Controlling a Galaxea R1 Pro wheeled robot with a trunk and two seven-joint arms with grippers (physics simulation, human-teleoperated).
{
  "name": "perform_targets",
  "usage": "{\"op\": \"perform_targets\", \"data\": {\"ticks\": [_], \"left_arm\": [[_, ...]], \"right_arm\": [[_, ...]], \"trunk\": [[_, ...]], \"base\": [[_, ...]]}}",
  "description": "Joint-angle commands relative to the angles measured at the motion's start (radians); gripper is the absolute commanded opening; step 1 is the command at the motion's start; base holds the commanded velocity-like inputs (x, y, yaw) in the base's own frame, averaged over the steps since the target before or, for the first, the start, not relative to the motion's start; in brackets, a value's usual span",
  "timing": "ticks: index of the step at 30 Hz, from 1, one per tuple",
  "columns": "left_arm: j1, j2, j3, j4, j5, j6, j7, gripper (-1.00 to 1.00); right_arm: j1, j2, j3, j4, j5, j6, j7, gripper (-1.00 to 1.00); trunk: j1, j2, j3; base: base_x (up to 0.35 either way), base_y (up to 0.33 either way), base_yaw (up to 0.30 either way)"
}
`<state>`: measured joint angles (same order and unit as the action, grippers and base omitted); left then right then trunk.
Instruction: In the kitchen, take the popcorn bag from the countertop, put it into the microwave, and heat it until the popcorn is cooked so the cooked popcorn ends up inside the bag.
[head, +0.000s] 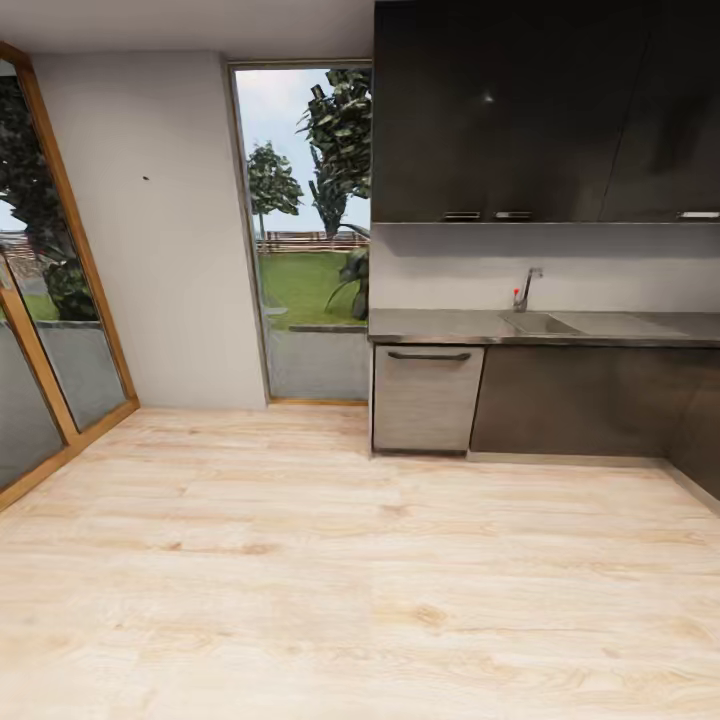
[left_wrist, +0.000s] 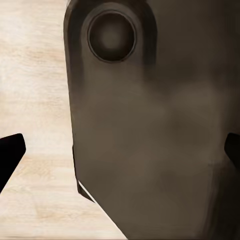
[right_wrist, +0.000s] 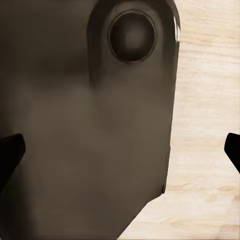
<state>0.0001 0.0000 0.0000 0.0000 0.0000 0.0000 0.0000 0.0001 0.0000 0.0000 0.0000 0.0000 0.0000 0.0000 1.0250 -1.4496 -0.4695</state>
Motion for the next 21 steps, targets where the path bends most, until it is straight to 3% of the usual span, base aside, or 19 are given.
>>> {"op": "perform_targets", "data": {"ticks": [1, 10, 21], "left_arm": [[-0.002, -0.003, 0.006, -0.006, 0.006, -0.003, -0.002, 1.0], [-0.002, -0.005, 0.009, -0.037, 0.011, -0.017, -0.002, 1.0], [-0.002, -0.005, 0.011, -0.038, 0.012, -0.018, -0.002, 1.0]], "right_arm": [[-0.002, 0.003, -0.006, -0.002, 0.001, -0.003, 0.002, 1.0], [-0.002, 0.003, -0.006, -0.002, -0.002, -0.026, -0.006, 1.0], [-0.002, -0.001, -0.012, 0.006, -0.019, -0.078, -0.006, 1.0]], "trunk": [[0.0, 0.0, 0.0], [0.0, 0.0, 0.0], [0.0, 0.0, 0.0]], "base": [[0.0, 0.0, -0.006], [0.0, 0.0, -0.023], [0.0, 0.0, -0.267]]}}
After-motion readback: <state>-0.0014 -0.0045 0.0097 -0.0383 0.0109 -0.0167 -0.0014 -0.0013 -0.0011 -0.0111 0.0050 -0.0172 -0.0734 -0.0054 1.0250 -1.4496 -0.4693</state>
